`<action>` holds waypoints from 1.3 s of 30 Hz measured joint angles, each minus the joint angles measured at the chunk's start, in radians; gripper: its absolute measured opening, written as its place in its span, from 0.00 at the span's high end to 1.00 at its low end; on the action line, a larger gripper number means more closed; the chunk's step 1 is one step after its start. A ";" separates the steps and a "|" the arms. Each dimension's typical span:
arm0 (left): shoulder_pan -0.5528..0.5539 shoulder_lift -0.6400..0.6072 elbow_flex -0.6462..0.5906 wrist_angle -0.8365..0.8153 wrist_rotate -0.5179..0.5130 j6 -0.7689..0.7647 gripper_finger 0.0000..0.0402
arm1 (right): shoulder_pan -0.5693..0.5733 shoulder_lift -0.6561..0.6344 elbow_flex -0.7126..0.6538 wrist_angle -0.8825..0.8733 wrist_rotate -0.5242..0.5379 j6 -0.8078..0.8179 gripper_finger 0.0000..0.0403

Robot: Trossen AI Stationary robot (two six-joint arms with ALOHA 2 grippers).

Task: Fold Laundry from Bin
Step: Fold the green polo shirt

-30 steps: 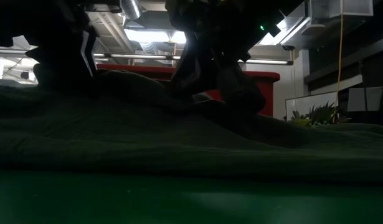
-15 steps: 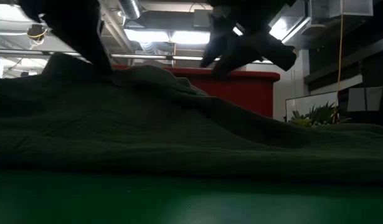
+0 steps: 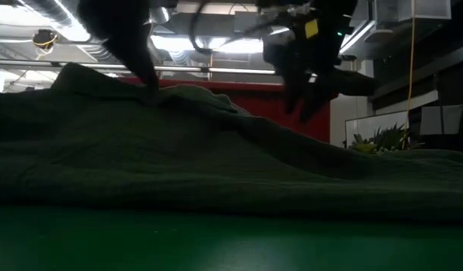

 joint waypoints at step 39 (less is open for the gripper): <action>0.287 -0.019 0.149 0.135 0.289 0.350 0.69 | -0.386 -0.303 -0.513 0.206 -0.557 -0.074 0.61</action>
